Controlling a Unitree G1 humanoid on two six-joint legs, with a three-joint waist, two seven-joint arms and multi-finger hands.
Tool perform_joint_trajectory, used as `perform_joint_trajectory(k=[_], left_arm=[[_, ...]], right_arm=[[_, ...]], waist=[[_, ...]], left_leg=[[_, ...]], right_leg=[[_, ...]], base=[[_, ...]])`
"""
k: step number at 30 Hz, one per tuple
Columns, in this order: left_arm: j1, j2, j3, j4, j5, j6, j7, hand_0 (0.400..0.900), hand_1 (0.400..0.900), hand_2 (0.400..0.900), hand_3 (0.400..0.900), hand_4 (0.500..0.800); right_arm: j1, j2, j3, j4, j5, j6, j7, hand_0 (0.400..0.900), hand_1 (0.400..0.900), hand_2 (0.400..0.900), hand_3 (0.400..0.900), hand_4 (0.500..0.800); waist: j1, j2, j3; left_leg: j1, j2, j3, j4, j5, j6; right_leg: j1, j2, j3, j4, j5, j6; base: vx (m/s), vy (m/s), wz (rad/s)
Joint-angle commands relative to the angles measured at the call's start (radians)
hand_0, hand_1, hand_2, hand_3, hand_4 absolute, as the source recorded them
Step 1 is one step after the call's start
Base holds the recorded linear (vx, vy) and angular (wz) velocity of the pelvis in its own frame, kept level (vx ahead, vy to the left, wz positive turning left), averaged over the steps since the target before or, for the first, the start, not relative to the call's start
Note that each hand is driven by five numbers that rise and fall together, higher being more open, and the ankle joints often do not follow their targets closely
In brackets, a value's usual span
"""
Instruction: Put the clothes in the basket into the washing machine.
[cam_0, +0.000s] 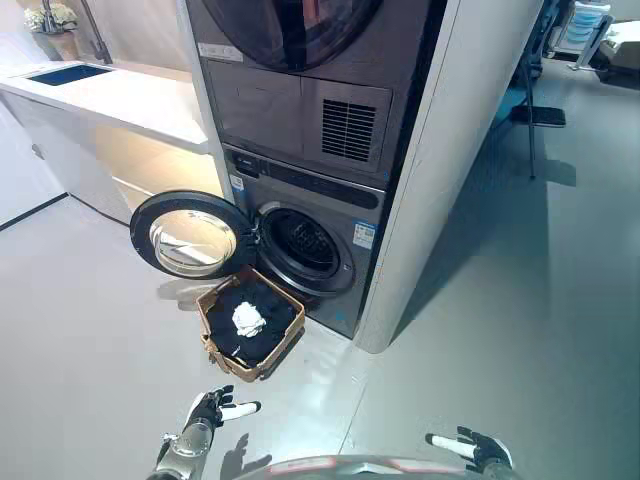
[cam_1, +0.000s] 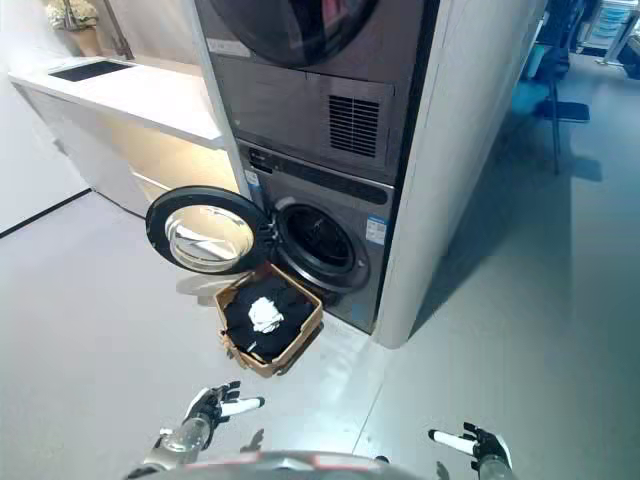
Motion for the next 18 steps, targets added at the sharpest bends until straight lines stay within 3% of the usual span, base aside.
perform_joint_trajectory(k=[1, 18], left_arm=[[-0.068, 0.033, 0.030, -0.003, -0.020, -0.058, 0.032, 0.900, 0.900, 0.900, 0.900, 0.800], [-0.073, 0.030, 0.041, 0.020, -0.045, -0.062, 0.038, 0.900, 0.900, 0.900, 0.900, 0.800]], right_arm=[[-0.066, -0.003, 0.028, 0.031, 0.039, -0.067, -0.029, 0.900, 0.900, 0.900, 0.900, 0.800], [-0.088, -0.005, 0.028, 0.053, 0.032, -0.051, -0.023, 0.900, 0.900, 0.900, 0.900, 0.800]], waist=[[-0.011, -0.031, -0.025], [-0.010, -0.047, 0.001]], left_leg=[[-0.101, -0.017, -0.027, -0.001, 0.039, 0.013], [-0.090, -0.026, -0.035, -0.001, 0.033, 0.031]], right_leg=[[0.018, -0.023, -0.044, 0.001, -0.020, 0.048], [0.022, -0.032, -0.035, 0.018, -0.017, 0.047]], base=[[0.00, 0.000, 0.00], [0.01, 0.020, 0.01]])
